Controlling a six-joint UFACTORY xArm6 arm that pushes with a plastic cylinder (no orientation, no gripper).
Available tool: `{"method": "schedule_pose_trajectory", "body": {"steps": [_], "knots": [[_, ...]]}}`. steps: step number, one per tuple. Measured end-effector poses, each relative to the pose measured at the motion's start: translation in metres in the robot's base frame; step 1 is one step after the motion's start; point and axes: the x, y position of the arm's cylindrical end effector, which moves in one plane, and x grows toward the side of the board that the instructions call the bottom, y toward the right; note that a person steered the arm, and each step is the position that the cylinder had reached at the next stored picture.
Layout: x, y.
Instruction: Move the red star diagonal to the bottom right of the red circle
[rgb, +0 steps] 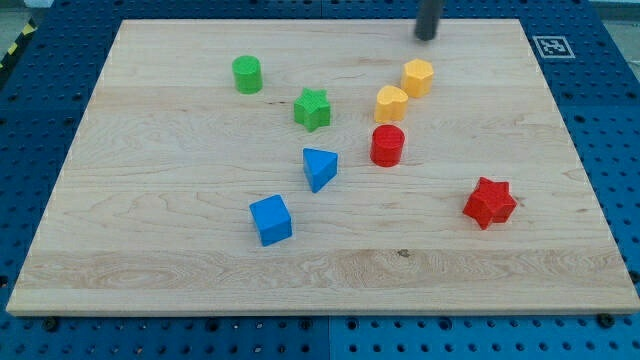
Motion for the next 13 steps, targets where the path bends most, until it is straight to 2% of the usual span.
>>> {"method": "schedule_pose_trajectory", "body": {"steps": [1, 2, 3, 4, 5, 6, 13], "knots": [[0.057, 0.044], [0.145, 0.066], [0.239, 0.073], [0.307, 0.072], [0.309, 0.068], [0.31, 0.038], [0.306, 0.007]]}}
